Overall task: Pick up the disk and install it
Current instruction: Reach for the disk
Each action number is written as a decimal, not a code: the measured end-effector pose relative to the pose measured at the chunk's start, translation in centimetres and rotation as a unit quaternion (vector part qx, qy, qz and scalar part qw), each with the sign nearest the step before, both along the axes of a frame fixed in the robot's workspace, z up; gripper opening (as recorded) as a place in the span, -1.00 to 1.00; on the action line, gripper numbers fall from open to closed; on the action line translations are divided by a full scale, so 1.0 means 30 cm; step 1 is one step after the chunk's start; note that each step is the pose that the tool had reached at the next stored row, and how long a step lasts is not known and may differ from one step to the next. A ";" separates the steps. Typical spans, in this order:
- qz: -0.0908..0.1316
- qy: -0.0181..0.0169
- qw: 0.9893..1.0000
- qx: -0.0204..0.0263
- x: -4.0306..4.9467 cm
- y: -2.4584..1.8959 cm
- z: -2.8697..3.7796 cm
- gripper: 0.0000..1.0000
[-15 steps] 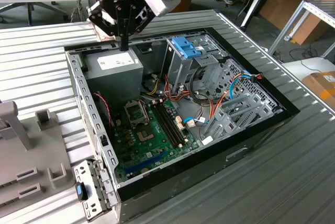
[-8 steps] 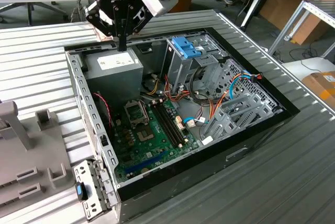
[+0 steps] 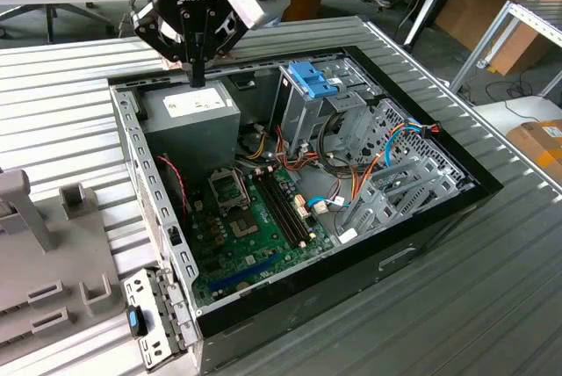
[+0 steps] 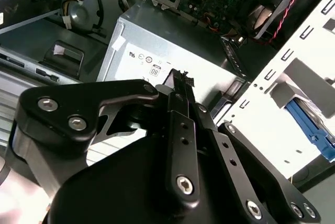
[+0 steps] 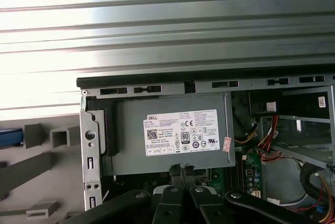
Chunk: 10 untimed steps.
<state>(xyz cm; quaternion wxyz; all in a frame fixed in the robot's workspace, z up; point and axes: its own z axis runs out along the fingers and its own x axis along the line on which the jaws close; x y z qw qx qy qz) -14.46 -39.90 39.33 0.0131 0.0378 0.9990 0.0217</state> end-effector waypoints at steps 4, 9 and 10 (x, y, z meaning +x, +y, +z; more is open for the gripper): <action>0.000 0.000 1.000 0.000 -0.011 0.000 0.000 -0.79; 0.000 0.000 1.000 0.000 -0.025 0.000 0.000 -0.79; 0.000 0.000 1.000 0.000 -0.028 0.000 0.000 -0.79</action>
